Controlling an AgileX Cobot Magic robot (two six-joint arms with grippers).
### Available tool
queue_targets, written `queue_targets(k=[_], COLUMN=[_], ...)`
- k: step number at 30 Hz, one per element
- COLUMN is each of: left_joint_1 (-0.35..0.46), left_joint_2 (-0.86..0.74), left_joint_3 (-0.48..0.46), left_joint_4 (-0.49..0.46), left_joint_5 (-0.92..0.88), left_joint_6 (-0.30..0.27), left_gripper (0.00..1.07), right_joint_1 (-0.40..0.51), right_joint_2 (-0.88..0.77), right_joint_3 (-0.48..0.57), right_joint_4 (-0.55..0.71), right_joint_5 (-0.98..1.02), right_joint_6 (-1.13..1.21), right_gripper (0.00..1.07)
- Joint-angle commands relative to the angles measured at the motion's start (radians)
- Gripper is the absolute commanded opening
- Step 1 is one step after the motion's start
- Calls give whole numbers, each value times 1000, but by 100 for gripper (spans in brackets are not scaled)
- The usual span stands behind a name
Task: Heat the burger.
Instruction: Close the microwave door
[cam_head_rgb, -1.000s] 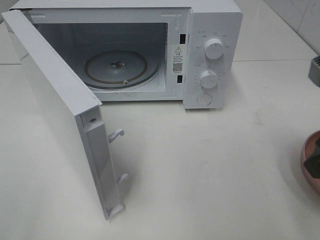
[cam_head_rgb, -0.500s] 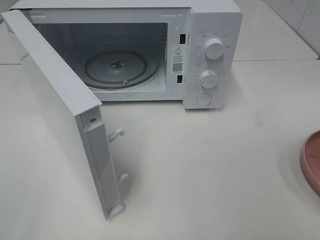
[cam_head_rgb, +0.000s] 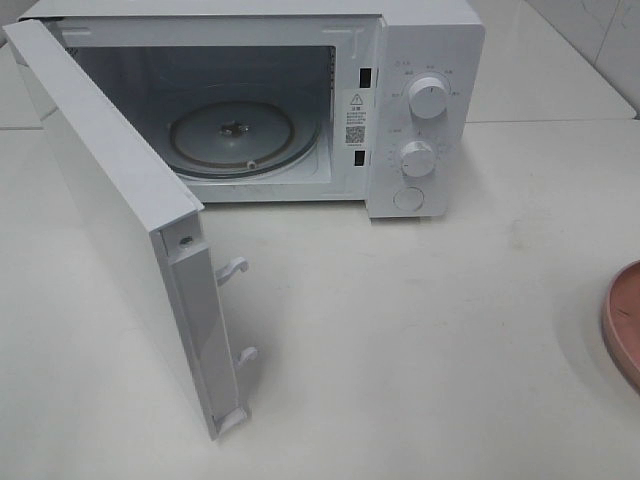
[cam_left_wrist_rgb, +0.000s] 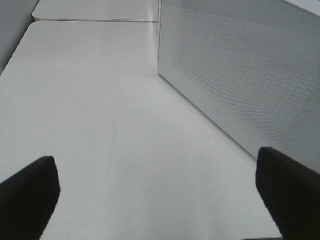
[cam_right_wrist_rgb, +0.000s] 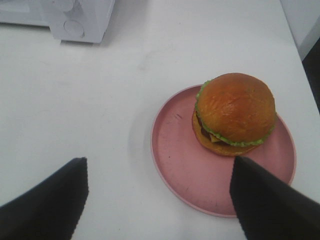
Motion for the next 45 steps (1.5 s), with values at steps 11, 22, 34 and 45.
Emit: queue_targets(k=[11, 22, 34, 45], left_joint_1=[2, 2, 2, 2], left_joint_2=[-4, -4, -4, -4], left_joint_3=[-1, -1, -1, -1], left_joint_4=[-5, -5, -5, -5], left_joint_5=[2, 2, 2, 2], left_joint_6=[-5, -5, -5, -5], left_gripper=[100, 100, 100, 100], right_joint_1=[-16, -16, -16, -16], right_joint_2=[-163, -163, -163, -163], right_joint_3=[2, 2, 2, 2], right_joint_4=[-3, -3, -3, -3], right_joint_5=[4, 4, 4, 4], right_joint_6=[-4, -1, -1, -1], right_gripper=[76, 76, 76, 76])
